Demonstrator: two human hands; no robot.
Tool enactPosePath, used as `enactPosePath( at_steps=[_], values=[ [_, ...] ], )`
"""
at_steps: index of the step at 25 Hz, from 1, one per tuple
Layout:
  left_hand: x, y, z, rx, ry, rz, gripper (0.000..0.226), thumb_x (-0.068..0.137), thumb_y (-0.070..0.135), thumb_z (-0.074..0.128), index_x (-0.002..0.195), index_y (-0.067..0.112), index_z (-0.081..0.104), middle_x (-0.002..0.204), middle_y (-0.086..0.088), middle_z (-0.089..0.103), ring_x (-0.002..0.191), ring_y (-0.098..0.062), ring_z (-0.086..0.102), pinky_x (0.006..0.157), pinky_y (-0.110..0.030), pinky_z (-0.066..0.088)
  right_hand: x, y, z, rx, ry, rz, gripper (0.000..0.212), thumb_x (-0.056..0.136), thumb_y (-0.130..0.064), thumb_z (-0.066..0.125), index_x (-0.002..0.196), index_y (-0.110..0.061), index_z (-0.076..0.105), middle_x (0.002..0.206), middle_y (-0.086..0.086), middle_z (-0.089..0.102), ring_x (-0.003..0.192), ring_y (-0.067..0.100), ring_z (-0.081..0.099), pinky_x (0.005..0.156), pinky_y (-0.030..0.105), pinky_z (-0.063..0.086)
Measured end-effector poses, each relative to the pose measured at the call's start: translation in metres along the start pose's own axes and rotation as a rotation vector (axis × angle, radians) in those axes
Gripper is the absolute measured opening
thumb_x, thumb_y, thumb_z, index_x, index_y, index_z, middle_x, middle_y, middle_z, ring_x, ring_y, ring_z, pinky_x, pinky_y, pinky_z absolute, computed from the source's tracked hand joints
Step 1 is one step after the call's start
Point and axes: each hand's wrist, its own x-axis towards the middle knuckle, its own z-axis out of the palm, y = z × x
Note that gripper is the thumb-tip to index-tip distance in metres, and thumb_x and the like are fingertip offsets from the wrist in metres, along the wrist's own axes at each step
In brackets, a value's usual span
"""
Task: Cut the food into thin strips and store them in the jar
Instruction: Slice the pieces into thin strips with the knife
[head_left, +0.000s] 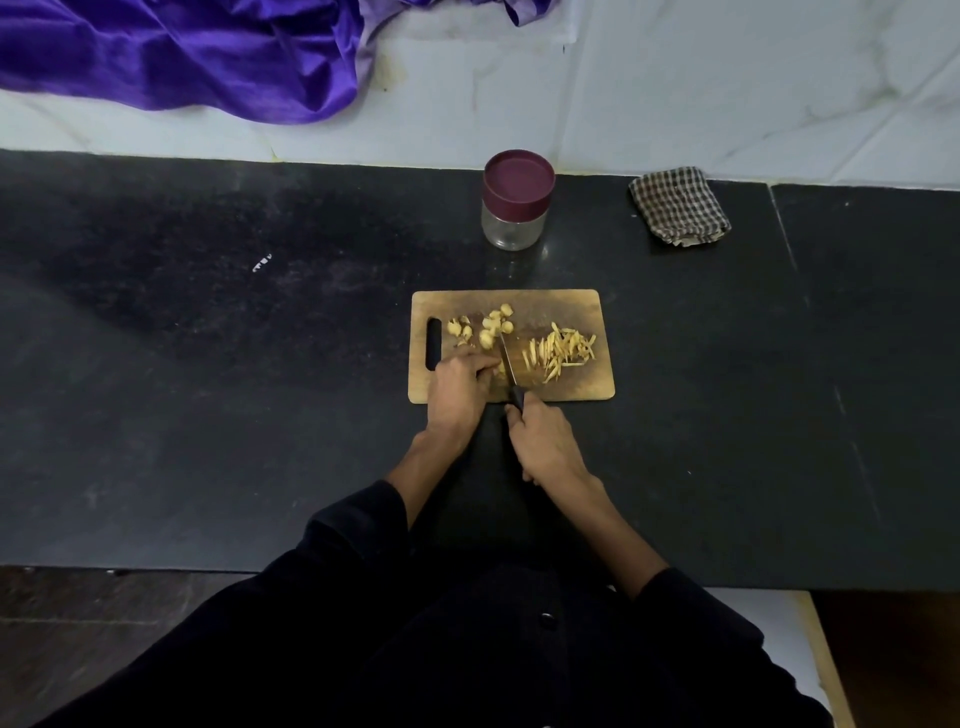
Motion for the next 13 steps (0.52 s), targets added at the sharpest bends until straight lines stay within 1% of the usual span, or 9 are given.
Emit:
enactPosePath(
  at_steps=[2,5,9,13],
  values=[
    [0.0,0.0,0.0,0.002,0.0,-0.003,0.022,0.086,0.002,0.063,0.105,0.009,0.072,0.109,-0.005,0.066,0.096,-0.016,0.063,0.088,-0.021,0.047,0.001,0.0,0.002,-0.008,-0.001,-0.002,0.018,0.104,-0.033,0.04,0.098,-0.016,0.042,0.096,0.016,0.066,0.084,0.035,0.069,0.076,0.052,0.057],
    [0.0,0.001,0.0,-0.001,0.005,-0.014,0.021,0.086,0.003,0.063,0.105,0.008,0.072,0.109,-0.005,0.067,0.095,-0.015,0.063,0.086,-0.018,0.045,0.001,-0.001,0.003,-0.025,-0.003,0.006,0.021,0.104,-0.032,0.04,0.103,-0.012,0.046,0.101,0.018,0.065,0.085,0.037,0.068,0.075,0.054,0.057],
    [0.0,0.001,0.0,-0.005,0.006,-0.011,0.02,0.086,0.004,0.063,0.104,0.008,0.072,0.108,-0.005,0.066,0.093,-0.016,0.064,0.086,-0.026,0.051,-0.002,0.003,0.002,-0.039,-0.043,0.036,0.027,0.104,-0.031,0.04,0.113,-0.007,0.05,0.106,0.017,0.064,0.089,0.035,0.068,0.077,0.052,0.057],
    [0.0,0.0,0.0,0.004,0.001,-0.015,0.021,0.086,0.005,0.064,0.105,0.01,0.072,0.109,-0.004,0.066,0.093,-0.015,0.063,0.086,-0.023,0.05,-0.013,0.015,0.005,-0.066,-0.063,0.053,0.025,0.105,-0.03,0.04,0.111,-0.009,0.05,0.107,0.015,0.064,0.096,0.033,0.066,0.081,0.05,0.056]
  ],
)
